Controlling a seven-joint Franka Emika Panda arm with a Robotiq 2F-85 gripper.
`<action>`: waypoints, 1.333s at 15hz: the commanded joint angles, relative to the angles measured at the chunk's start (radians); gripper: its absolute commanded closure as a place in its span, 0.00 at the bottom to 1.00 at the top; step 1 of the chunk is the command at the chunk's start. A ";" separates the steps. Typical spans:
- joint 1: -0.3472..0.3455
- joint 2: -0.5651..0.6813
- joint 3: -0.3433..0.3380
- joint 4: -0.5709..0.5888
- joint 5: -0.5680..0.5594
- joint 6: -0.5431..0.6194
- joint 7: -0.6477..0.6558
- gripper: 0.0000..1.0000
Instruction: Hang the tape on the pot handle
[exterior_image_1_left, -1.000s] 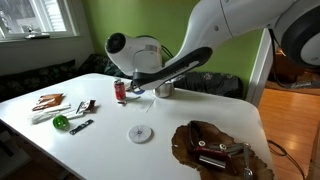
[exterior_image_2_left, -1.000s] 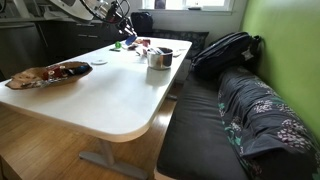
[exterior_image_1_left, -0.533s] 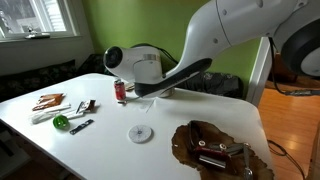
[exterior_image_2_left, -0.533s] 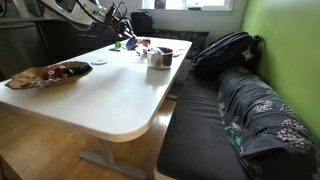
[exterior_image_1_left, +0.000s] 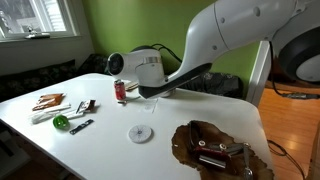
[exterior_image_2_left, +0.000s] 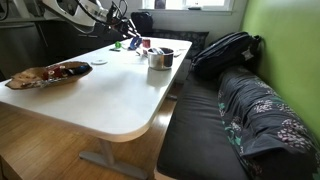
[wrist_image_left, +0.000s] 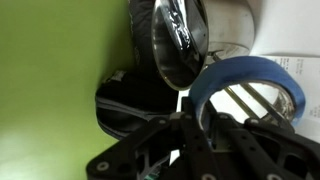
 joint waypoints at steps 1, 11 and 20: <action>0.006 0.028 -0.029 -0.001 -0.014 -0.073 0.018 0.97; 0.014 0.022 -0.043 -0.023 -0.021 -0.042 0.012 0.32; 0.041 -0.025 -0.052 -0.026 0.027 -0.131 0.136 0.00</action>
